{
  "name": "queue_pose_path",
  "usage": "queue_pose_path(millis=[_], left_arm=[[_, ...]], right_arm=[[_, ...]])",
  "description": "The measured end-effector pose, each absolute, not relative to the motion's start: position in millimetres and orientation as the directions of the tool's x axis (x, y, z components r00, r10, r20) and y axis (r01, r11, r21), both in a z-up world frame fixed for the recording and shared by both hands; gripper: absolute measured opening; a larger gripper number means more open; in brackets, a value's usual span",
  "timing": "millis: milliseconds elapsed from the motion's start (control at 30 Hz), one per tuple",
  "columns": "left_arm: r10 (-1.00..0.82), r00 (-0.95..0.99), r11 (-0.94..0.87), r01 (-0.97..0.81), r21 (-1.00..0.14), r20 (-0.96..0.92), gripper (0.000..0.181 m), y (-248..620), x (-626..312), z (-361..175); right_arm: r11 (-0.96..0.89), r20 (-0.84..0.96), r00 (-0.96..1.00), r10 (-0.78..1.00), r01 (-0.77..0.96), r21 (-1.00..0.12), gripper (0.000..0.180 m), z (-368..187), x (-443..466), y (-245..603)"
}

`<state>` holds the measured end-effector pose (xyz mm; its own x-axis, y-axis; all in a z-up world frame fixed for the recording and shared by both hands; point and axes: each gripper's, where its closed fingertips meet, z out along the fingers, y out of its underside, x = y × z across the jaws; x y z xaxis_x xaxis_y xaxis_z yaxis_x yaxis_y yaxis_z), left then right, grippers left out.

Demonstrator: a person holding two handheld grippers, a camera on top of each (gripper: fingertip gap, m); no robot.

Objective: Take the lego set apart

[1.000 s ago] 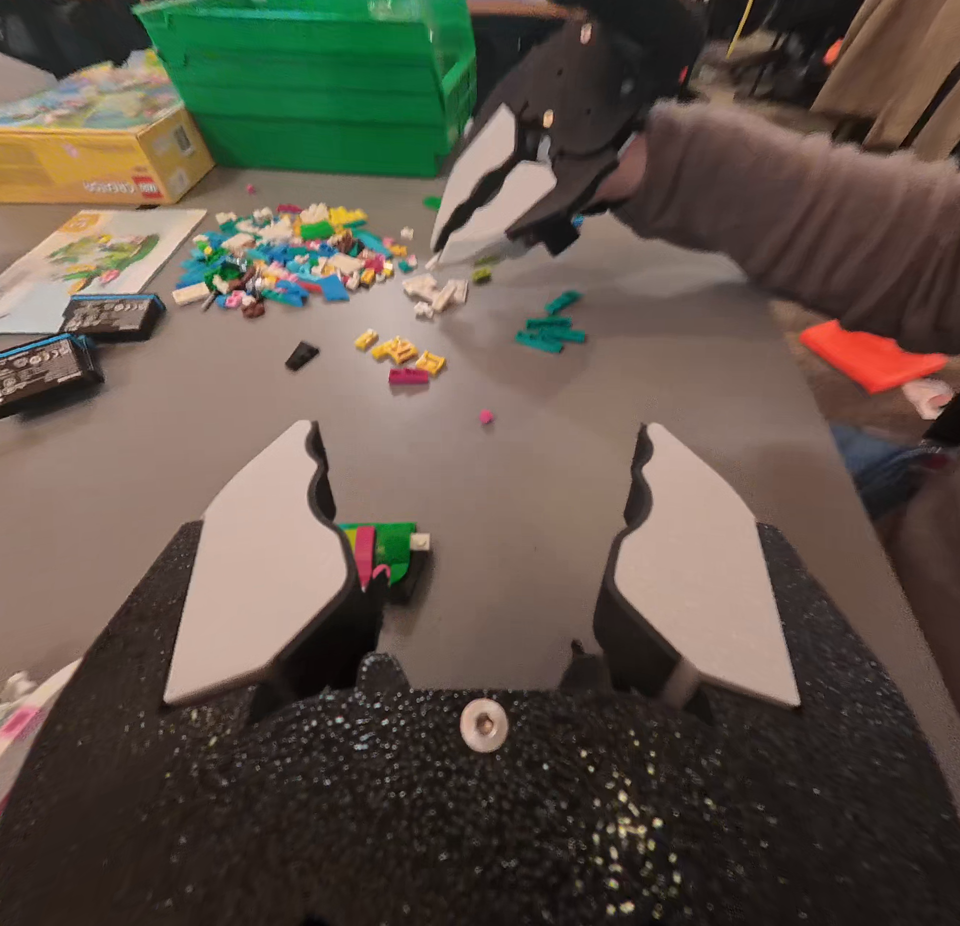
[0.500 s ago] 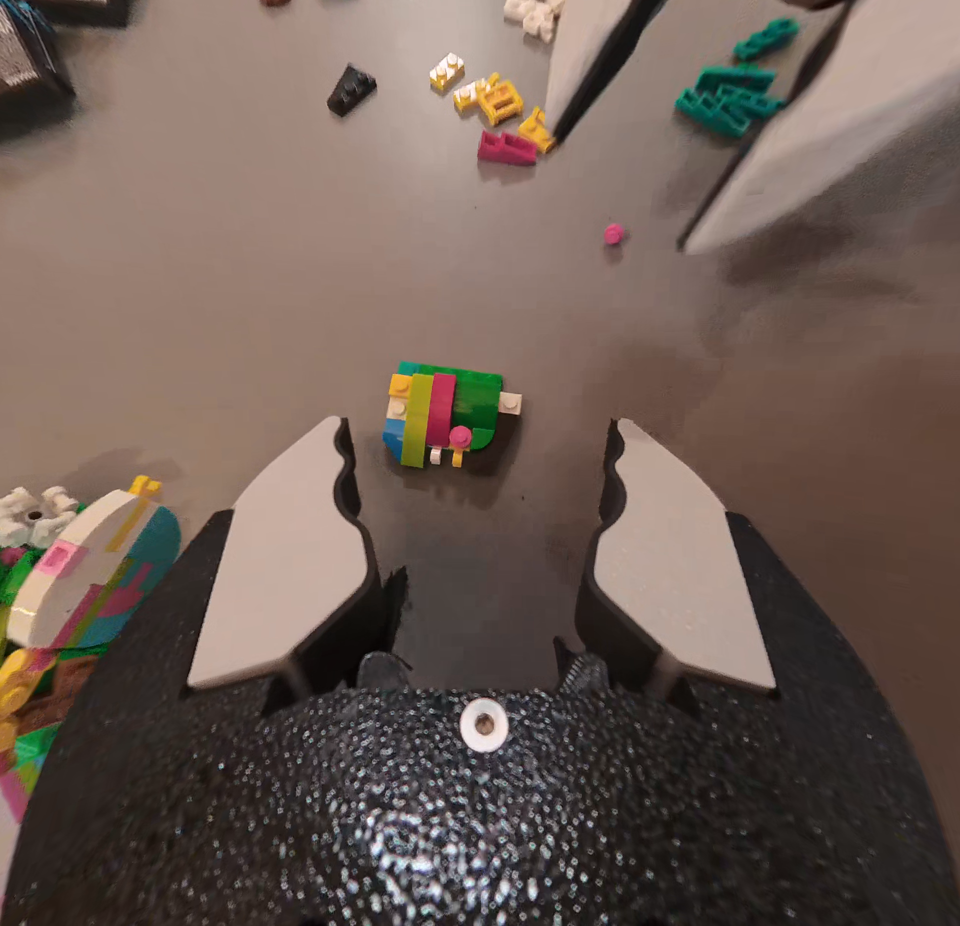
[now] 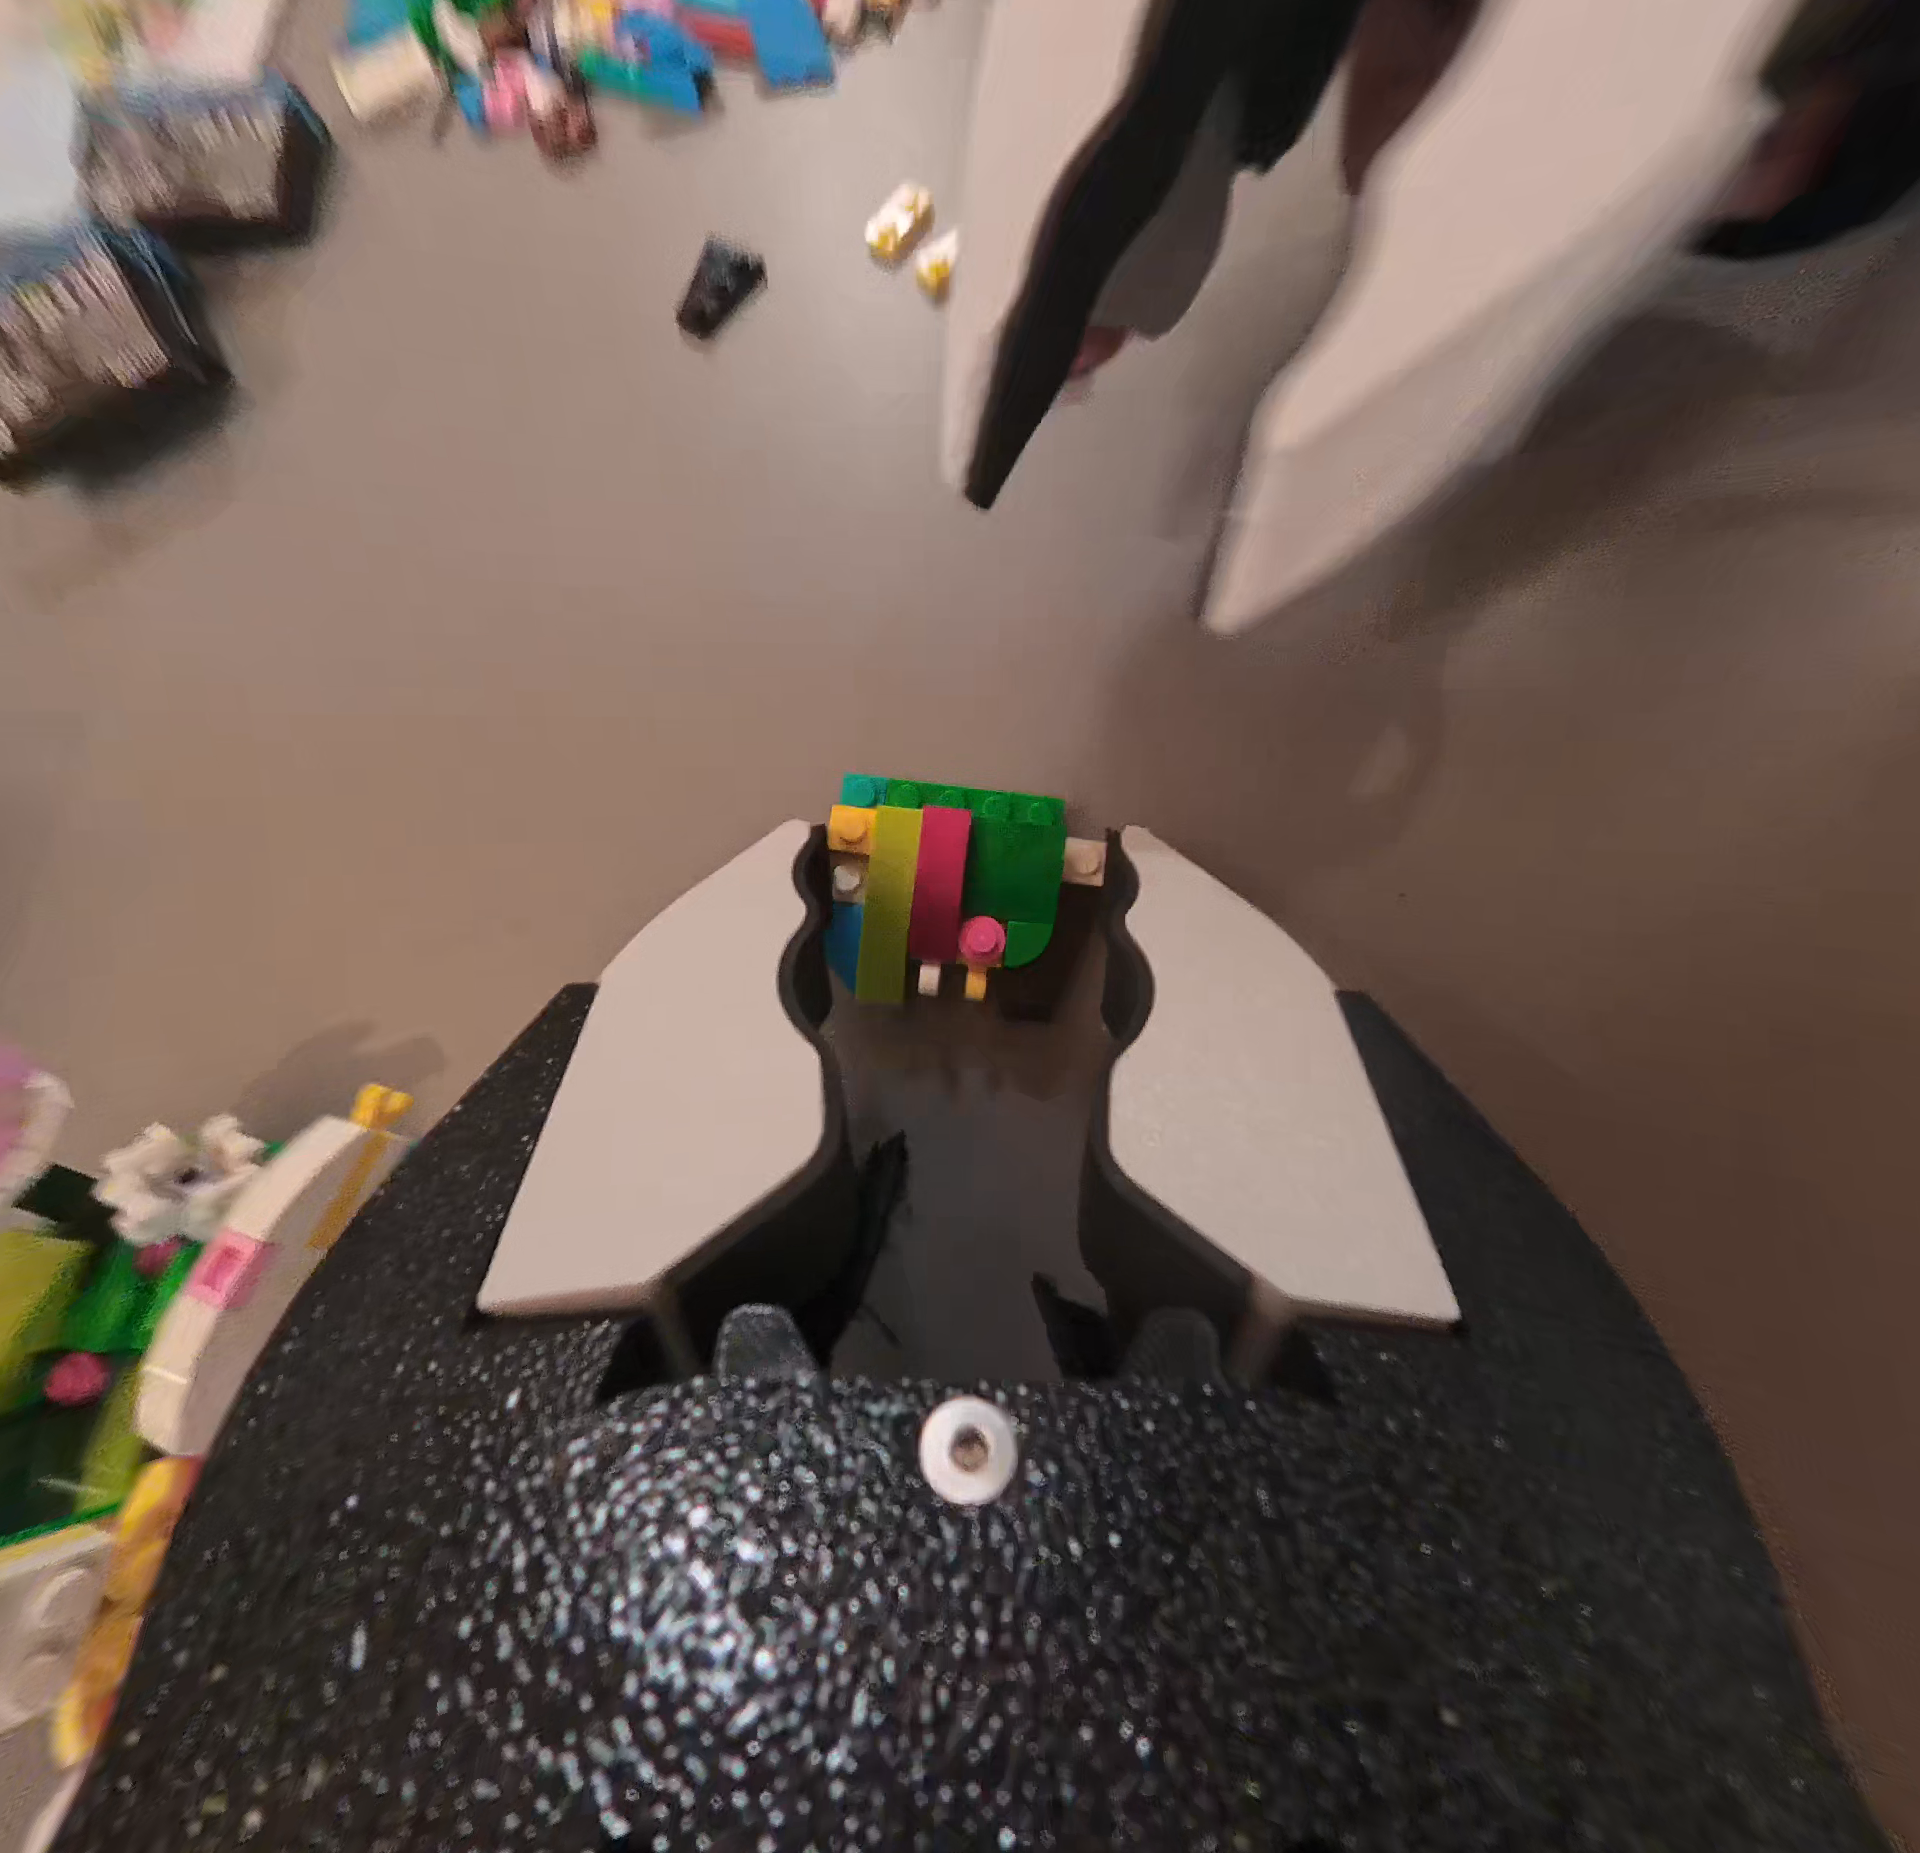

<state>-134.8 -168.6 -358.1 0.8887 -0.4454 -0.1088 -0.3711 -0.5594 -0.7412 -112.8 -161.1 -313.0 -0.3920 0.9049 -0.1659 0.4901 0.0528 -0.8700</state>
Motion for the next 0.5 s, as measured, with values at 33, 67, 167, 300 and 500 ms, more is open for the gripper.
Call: queue_pose_path(millis=[33, 67, 167, 300, 500], left_arm=[[-0.45, 0.877, -0.497, -0.403, -0.769, -0.169, 0.049, -166.4, -133.4, -351.3], [-0.453, 0.865, -0.426, -0.423, -0.8, -0.217, 0.05, -164.7, -129.7, -341.5], [-0.458, 0.825, -0.194, -0.457, -0.868, -0.332, 0.049, -165.0, -114.1, -306.3], [-0.404, 0.792, -0.029, -0.511, -0.859, -0.458, 0.049, -169.0, -108.4, -284.7], [-0.355, 0.747, 0.126, -0.558, -0.82, -0.562, 0.049, -177.6, -102.2, -267.7]], right_arm=[[0.017, -0.198, -0.373, 0.907, 0.5, -0.866, 0.033, -315.0, -113.7, -157.9], [-0.012, -0.224, -0.363, 0.905, 0.505, -0.863, 0.032, -315.7, -114.2, -156.5], [-0.114, -0.317, -0.371, 0.873, 0.477, -0.872, 0.024, -304.0, -114.9, -161.2], [-0.228, -0.435, -0.435, 0.788, 0.449, -0.864, 0.009, -284.9, -110.7, -173.3], [-0.31, -0.512, -0.504, 0.696, 0.431, -0.847, 0.004, -268.9, -105.4, -185.8]])
